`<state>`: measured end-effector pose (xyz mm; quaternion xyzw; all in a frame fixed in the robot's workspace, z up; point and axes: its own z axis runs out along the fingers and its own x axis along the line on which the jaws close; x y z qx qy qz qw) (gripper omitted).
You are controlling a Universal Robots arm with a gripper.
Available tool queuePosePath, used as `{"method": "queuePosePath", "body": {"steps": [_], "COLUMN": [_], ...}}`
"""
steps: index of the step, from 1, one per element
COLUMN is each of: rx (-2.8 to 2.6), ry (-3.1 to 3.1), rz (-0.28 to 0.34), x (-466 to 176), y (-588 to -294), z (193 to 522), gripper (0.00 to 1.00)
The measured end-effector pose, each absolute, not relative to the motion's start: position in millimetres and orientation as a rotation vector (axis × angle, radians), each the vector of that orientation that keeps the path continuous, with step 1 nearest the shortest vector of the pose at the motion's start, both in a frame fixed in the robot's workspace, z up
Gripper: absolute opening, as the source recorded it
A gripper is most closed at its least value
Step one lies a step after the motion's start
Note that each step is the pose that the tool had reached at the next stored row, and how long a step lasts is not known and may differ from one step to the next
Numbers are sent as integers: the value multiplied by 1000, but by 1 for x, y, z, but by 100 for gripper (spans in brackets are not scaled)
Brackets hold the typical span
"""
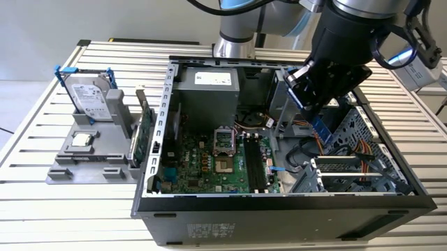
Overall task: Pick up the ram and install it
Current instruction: 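Insert the ram into the slot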
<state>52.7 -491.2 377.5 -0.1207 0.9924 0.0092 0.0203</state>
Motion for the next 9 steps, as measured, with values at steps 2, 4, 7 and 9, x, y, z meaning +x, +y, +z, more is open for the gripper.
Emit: {"method": "queuePosePath", "body": {"steps": [2,4,7,9], "rx": [-345,-316,-275,-250], "ry": [3081,3084,3088,3090], "rz": [28,27,27,26], "x": [53,53,53,53], "y": [-491,-491,-491,-491], "z": [377,377,377,377], "gripper": [0,0,0,0]}}
